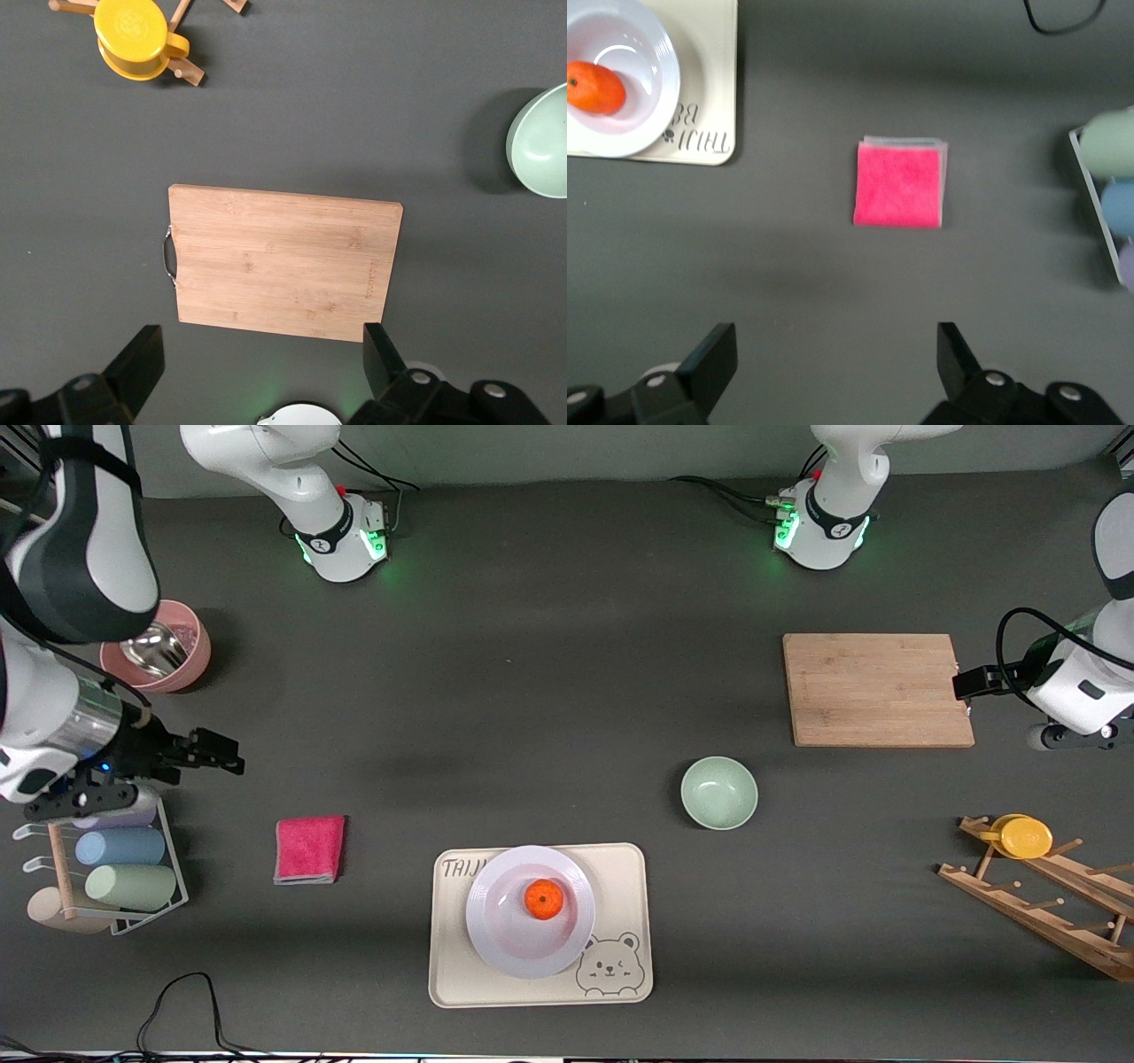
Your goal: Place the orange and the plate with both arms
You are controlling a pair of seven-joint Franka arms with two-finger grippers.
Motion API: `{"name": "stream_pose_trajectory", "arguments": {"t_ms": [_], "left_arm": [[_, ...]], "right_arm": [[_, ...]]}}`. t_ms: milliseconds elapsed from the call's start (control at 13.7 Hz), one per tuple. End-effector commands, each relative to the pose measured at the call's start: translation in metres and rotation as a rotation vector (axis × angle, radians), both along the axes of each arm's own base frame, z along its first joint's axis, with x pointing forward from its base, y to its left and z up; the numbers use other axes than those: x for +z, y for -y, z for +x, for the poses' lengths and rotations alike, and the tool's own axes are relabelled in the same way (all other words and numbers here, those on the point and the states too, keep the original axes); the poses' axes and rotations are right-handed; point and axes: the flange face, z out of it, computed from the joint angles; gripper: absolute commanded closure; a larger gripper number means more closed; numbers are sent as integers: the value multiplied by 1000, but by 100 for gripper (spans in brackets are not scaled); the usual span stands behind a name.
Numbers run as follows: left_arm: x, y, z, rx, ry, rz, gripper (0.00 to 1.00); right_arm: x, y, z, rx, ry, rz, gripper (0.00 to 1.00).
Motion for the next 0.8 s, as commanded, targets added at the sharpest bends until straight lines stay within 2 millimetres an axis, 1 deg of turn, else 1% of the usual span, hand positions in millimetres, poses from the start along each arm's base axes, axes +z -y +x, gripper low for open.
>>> {"name": "stream_pose_trajectory", "arguments": {"t_ms": [0,73,146,292,438,584,730], "left_arm": [[0,0,-2,-1,9,1,0],[0,0,-2,-3,9,1,0],[1,0,-2,-1,10,-1,0],[4,-2,-2,4,15,0,0],[5,-2,-1,4,16,0,0],[7,-2,0,1,16,1,0],[15,0,2,-2,18,1,0]], "right_arm": [[20,-16,-26,-59,-29,-22,0],[33,-23,-35,-68,-27,-42,0],[38,-23,-43,-63,-29,-62,0],[43,-32,-54,-44,-22,-72,0],[46,-23,-54,-37,-17,-71,0],[48,-20,-54,-38,-14,-71,0],[51,-18,-56,-43,-12,-71,0]]}}
